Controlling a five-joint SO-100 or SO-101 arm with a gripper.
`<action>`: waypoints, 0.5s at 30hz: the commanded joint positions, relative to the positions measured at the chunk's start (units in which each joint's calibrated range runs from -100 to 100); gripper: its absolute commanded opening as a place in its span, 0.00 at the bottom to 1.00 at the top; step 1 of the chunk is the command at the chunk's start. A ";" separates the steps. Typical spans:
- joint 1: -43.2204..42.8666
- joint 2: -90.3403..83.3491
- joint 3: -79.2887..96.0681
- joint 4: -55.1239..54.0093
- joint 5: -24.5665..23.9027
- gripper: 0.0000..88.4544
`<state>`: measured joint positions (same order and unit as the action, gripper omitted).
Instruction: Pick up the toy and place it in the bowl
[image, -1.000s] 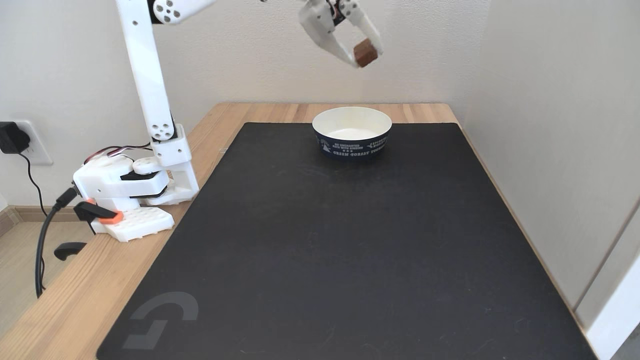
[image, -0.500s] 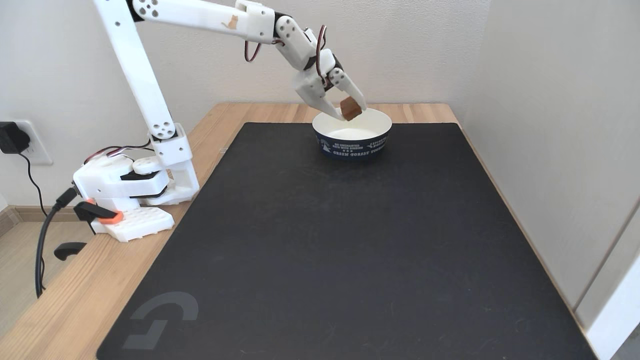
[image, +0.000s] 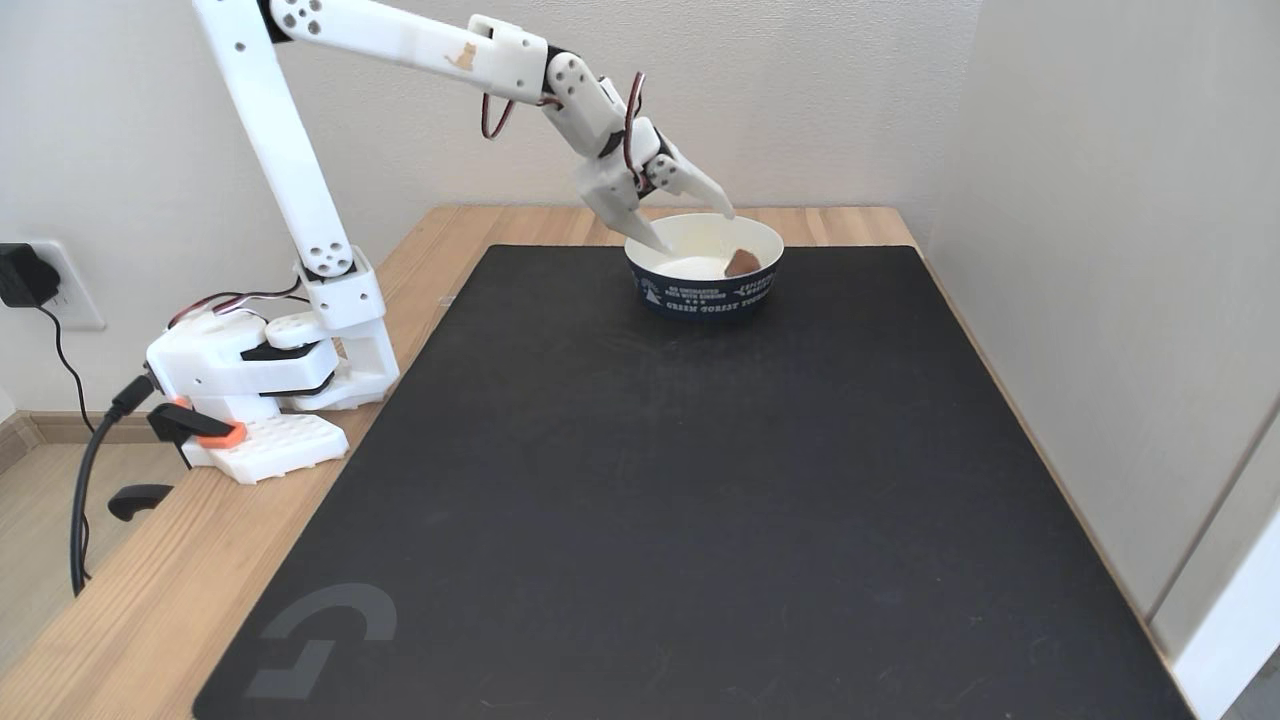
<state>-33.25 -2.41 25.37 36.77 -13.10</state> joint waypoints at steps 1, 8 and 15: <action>1.00 -3.30 -1.17 -0.61 0.11 0.29; 15.31 -18.64 0.64 0.49 2.40 0.03; 30.70 -37.81 17.49 -0.95 10.54 0.03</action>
<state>-10.53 -28.81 34.53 36.85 -5.64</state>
